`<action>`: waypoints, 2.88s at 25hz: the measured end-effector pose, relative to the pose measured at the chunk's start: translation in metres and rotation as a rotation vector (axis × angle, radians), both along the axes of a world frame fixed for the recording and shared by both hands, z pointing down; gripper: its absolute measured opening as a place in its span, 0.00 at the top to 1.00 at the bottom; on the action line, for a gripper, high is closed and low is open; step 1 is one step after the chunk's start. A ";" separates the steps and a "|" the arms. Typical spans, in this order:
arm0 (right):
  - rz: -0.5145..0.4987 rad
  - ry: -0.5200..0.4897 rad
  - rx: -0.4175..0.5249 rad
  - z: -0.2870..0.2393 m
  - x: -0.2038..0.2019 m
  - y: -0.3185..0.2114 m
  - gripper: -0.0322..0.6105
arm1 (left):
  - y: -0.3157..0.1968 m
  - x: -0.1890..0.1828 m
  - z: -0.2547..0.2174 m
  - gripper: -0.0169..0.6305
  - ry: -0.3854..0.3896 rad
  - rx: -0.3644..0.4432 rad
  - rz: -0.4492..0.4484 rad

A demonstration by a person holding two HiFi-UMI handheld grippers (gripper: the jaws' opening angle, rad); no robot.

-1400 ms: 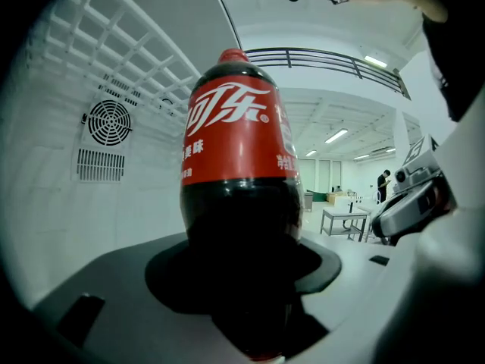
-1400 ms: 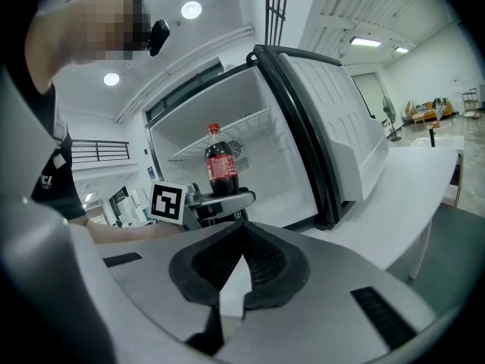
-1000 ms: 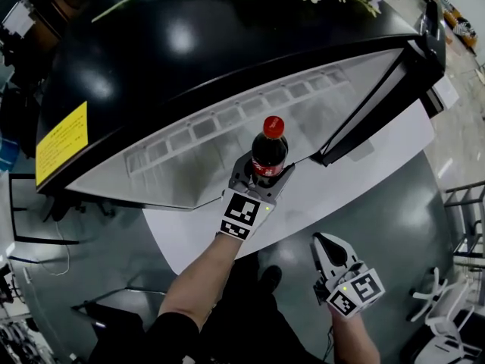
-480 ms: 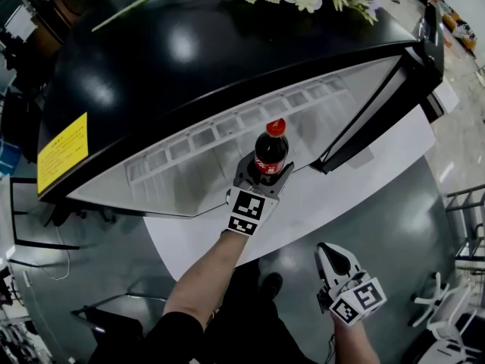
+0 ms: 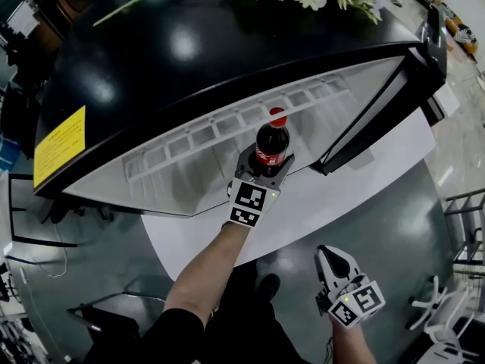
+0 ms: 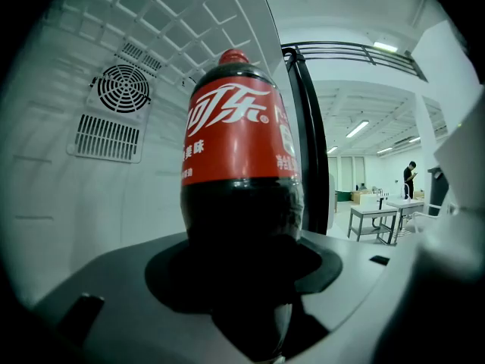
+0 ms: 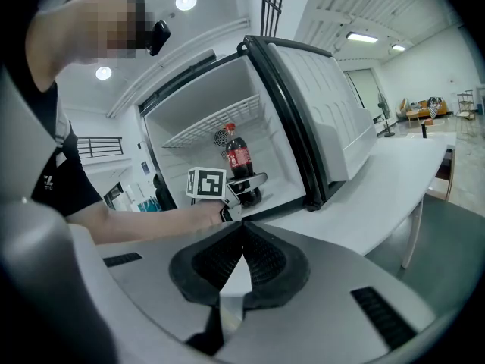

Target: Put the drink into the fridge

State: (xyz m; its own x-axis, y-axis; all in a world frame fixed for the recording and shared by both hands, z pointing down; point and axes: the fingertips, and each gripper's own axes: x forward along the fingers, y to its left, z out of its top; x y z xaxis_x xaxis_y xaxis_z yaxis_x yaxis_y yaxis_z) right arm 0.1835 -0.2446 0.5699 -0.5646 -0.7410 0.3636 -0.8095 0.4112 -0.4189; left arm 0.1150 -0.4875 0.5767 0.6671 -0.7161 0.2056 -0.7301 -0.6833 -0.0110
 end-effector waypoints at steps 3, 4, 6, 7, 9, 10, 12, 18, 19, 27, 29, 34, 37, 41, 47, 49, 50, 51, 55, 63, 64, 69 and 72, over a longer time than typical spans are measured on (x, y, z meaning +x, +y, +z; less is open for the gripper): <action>0.003 0.000 -0.003 0.001 0.001 0.002 0.93 | -0.003 -0.001 0.002 0.56 0.000 0.002 -0.009; 0.003 0.001 -0.005 0.002 0.002 0.003 0.93 | -0.002 -0.001 0.002 0.56 -0.001 0.005 -0.012; 0.004 0.003 -0.009 0.003 0.003 0.004 0.93 | -0.001 -0.002 0.002 0.55 -0.003 0.011 -0.019; 0.005 0.003 -0.012 0.004 0.003 0.004 0.93 | 0.000 -0.003 0.002 0.55 -0.004 0.013 -0.024; 0.004 0.001 -0.013 0.004 0.001 0.004 0.93 | 0.002 -0.003 0.002 0.55 -0.007 0.019 -0.037; 0.001 -0.001 -0.012 0.004 -0.001 0.004 0.93 | 0.002 -0.004 0.002 0.55 -0.010 0.023 -0.046; -0.005 -0.004 -0.008 0.005 -0.004 0.003 0.93 | 0.002 -0.005 0.001 0.55 -0.015 0.034 -0.073; -0.025 0.002 -0.024 0.014 -0.009 0.011 0.93 | 0.001 -0.010 0.003 0.55 -0.026 0.028 -0.166; -0.027 0.003 -0.026 0.015 -0.009 0.012 0.93 | 0.001 -0.012 0.004 0.55 -0.027 0.021 -0.176; -0.040 0.005 -0.029 0.016 -0.005 0.022 0.93 | 0.010 -0.014 -0.003 0.53 -0.071 0.032 -0.188; -0.046 0.003 -0.026 0.014 -0.006 0.023 0.93 | 0.013 -0.013 -0.003 0.53 -0.089 0.028 -0.186; -0.064 0.003 -0.018 0.007 -0.007 0.024 0.93 | 0.020 -0.015 -0.004 0.54 -0.101 0.026 -0.180; -0.075 0.005 -0.016 0.004 -0.006 0.022 0.93 | 0.020 -0.021 -0.004 0.54 -0.098 0.025 -0.197; -0.089 0.002 -0.013 0.002 -0.008 0.019 0.93 | 0.015 -0.038 -0.003 0.54 -0.107 0.019 -0.242; -0.108 -0.001 -0.010 -0.002 -0.015 0.014 0.93 | 0.004 -0.063 -0.004 0.54 -0.107 0.013 -0.291; -0.114 -0.002 -0.008 -0.003 -0.017 0.011 0.93 | 0.001 -0.070 -0.004 0.54 -0.115 0.017 -0.305; -0.116 -0.002 -0.007 -0.003 -0.018 0.010 0.93 | -0.001 -0.074 -0.003 0.54 -0.118 0.014 -0.316; -0.118 -0.002 -0.007 -0.003 -0.019 0.010 0.93 | -0.002 -0.078 -0.002 0.54 -0.120 0.011 -0.329; -0.120 -0.001 -0.011 -0.001 -0.021 0.008 0.93 | -0.007 -0.092 -0.003 0.54 -0.126 0.025 -0.380; -0.123 -0.004 -0.017 0.002 -0.025 0.011 0.93 | -0.010 -0.098 -0.001 0.53 -0.115 0.010 -0.403; -0.122 -0.004 -0.017 0.002 -0.025 0.012 0.93 | -0.009 -0.098 -0.001 0.53 -0.114 0.011 -0.402; -0.123 -0.001 -0.013 0.001 -0.024 0.013 0.93 | -0.008 -0.098 -0.003 0.53 -0.110 0.005 -0.400; -0.122 0.002 -0.018 0.002 -0.023 0.016 0.93 | -0.004 -0.097 -0.003 0.53 -0.102 -0.004 -0.392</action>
